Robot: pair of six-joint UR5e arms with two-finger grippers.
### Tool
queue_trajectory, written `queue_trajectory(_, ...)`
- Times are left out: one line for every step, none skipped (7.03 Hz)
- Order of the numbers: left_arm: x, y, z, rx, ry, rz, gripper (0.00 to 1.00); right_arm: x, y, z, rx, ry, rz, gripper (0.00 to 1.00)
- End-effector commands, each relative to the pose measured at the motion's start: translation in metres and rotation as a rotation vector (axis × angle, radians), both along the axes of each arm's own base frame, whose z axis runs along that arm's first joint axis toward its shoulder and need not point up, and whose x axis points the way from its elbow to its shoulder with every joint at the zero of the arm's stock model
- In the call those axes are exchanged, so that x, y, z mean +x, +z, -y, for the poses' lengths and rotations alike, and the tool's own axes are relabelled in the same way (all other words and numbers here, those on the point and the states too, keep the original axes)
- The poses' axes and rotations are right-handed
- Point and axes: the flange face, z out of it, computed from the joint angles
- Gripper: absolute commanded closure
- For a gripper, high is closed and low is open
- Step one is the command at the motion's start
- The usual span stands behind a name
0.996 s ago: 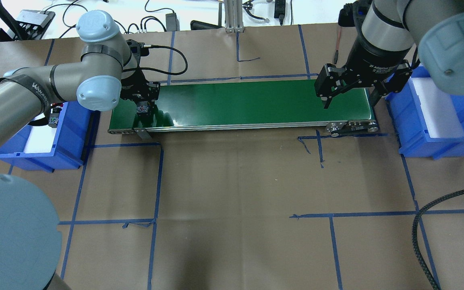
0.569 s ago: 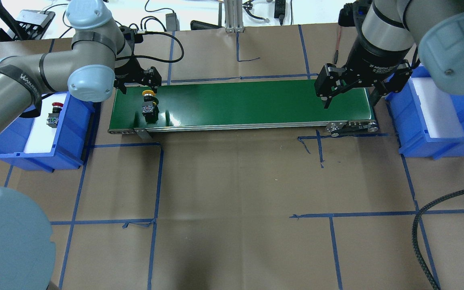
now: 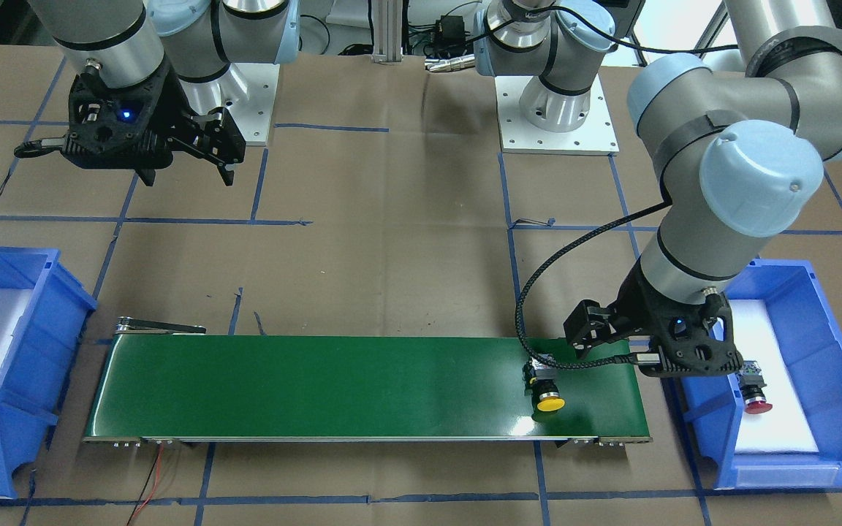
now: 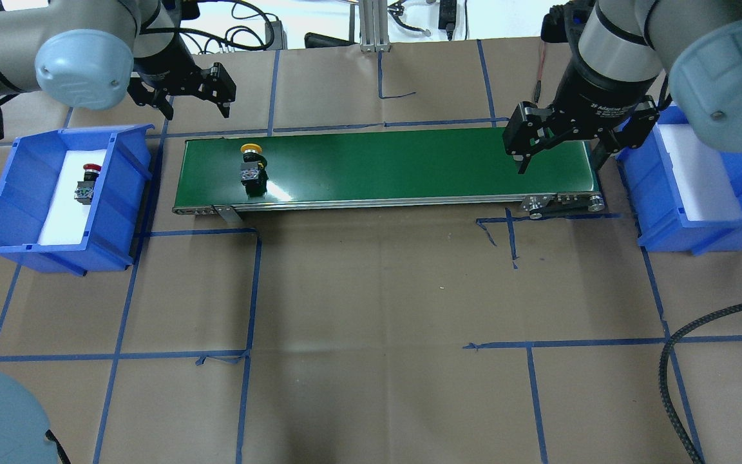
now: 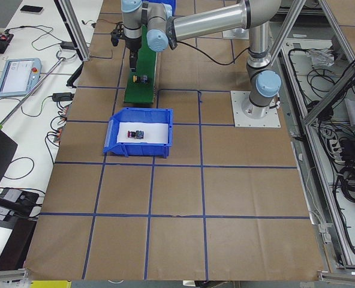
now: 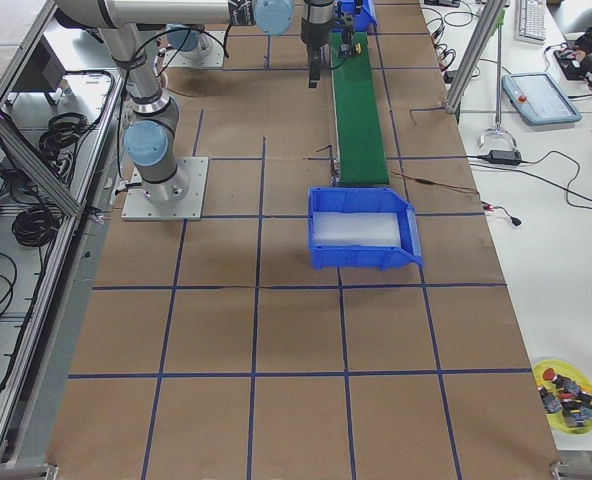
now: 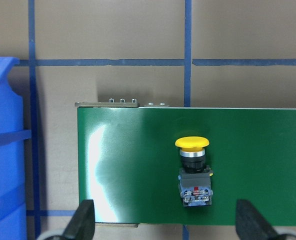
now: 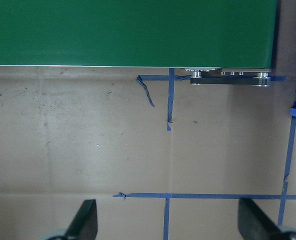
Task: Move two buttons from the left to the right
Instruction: 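Return the left gripper to the bin and grasp the red-capped button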
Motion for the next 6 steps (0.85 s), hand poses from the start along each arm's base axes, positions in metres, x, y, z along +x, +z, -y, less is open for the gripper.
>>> queue_trajectory(0.051, -0.001, 0.009, 0.013, 0.009, -0.001, 0.00, 0.000, 0.000, 0.000, 0.000, 0.000, 0.000, 0.00)
queue_trajectory(0.100, -0.010, 0.013, 0.027, -0.027, 0.001, 0.00, 0.000, 0.002, 0.000, -0.003, 0.000, 0.000, 0.00)
queue_trajectory(0.142, -0.014, 0.013, 0.035, -0.032, 0.008, 0.00, 0.000, 0.002, -0.001, -0.005, 0.000, 0.000, 0.00)
queue_trajectory(0.180, -0.015, 0.010, 0.033, -0.084, 0.021, 0.00, 0.000, 0.002, -0.001, -0.005, 0.000, 0.000, 0.00)
queue_trajectory(0.216, -0.018, 0.004, 0.040, -0.083, 0.023, 0.00, 0.000, 0.004, -0.001, -0.008, 0.000, -0.001, 0.00)
queue_trajectory(0.247, -0.027, -0.003, 0.055, -0.104, 0.021, 0.00, 0.000, 0.004, -0.002, -0.008, 0.000, -0.001, 0.00)
